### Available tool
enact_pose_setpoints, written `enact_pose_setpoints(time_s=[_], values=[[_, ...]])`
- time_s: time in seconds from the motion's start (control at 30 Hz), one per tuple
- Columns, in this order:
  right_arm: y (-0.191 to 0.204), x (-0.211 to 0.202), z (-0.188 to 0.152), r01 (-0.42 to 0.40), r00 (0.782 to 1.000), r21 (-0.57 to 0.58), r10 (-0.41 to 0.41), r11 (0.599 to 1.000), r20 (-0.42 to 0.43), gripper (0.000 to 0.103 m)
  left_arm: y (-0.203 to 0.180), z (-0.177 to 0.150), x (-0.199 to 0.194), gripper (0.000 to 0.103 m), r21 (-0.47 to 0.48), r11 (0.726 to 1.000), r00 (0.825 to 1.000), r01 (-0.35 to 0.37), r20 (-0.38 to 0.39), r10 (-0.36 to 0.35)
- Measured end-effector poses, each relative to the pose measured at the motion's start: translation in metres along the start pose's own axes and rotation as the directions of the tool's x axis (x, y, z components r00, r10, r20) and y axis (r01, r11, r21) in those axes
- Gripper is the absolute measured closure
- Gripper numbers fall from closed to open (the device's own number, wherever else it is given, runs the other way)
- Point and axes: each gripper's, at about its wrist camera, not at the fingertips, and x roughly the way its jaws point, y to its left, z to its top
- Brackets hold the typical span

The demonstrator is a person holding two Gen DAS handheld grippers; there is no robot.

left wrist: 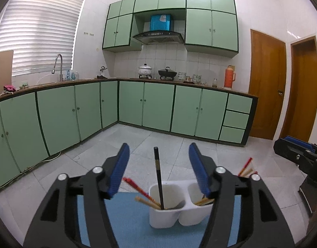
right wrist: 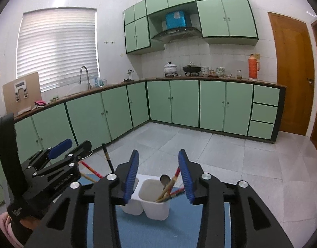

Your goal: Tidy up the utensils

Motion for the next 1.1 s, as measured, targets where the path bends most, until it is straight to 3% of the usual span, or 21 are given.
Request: enact_pose_setpoints(time_s=[0.27,0.53,0.77,1.1], values=[[-0.01,-0.036,-0.03,0.007,1.0,0.064,-0.007,0.998,-0.004,0.049,0.0,-0.023,-0.049,0.017,0.022,0.999,1.0,-0.025,-0.014,0.025],[-0.008,-0.071,-0.061,0.027,0.999,0.081,-0.024,0.996,-0.031,0.033,0.0,-0.05,-0.095,0.01,0.054,0.998,0.997,-0.035,-0.071,0.038],[0.007,-0.105,-0.082,0.025,0.999,0.056,-0.023,0.998,-0.036,0.006,-0.002,-0.065,-0.137,0.005,0.049,0.999,0.994,-0.011,-0.108,0.017],[0.019,-0.148,-0.085,0.008,1.0,0.045,-0.008,0.999,-0.005,0.006,-0.009,-0.065,-0.191,0.005,0.052,0.998,0.996,0.021,-0.084,-0.017]])
